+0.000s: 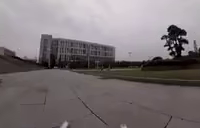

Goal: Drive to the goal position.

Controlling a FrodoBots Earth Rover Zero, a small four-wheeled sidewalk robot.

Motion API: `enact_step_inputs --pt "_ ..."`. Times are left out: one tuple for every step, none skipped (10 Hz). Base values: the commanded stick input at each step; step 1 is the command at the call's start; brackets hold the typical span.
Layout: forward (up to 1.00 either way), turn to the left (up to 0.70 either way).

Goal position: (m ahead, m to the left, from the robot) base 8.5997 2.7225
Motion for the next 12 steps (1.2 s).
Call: enact_step_inputs --pt "0.70 0.00" --pt "0.70 0.00" --pt "0.70 0.00" --pt "0.70 0.01" --pt "0.70 0.03" --pt "0.70 0.35" --pt "0.70 0.35" --pt "0.70 0.35" --pt "0.70 0.35" --pt "0.70 0.35" --pt "0.70 0.29" --pt "0.70 0.05"
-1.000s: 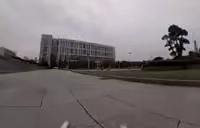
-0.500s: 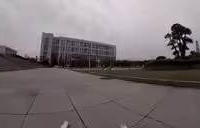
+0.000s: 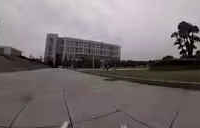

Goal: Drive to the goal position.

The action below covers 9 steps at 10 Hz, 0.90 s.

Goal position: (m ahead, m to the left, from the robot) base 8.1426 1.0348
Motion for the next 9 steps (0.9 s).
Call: enact_step_inputs --pt "0.70 0.03" --pt "0.70 0.03" --pt "0.70 0.03" --pt "0.70 0.02" --pt "0.70 0.02" --pt "0.70 0.02" --pt "0.70 0.01" --pt "0.70 0.00" --pt "0.70 0.00"
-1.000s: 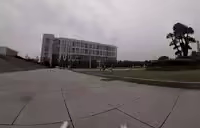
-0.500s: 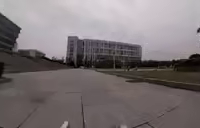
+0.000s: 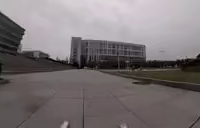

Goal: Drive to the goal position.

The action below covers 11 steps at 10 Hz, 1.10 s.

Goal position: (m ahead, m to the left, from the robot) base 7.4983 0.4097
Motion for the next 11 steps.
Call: enact_step_inputs --pt "0.70 0.00" --pt "0.70 0.00" --pt "0.70 0.00" --pt "0.70 0.00" --pt "0.70 0.00" --pt "0.70 0.00" --pt "0.70 0.00" --pt "0.70 0.00" --pt "0.70 0.00" --pt "0.70 0.00" --pt "0.70 0.00"
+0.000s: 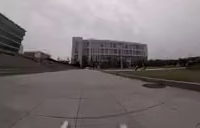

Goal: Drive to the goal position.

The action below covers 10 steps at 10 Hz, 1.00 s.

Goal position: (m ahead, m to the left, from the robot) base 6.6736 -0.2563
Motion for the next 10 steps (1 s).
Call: enact_step_inputs --pt "0.70 0.00" --pt "0.70 0.00" --pt "0.70 0.00" --pt "0.70 0.00" --pt "0.70 0.00" --pt "0.70 0.00" --pt "0.70 0.00" --pt "0.70 0.00" --pt "0.70 0.00" --pt "0.70 0.00"
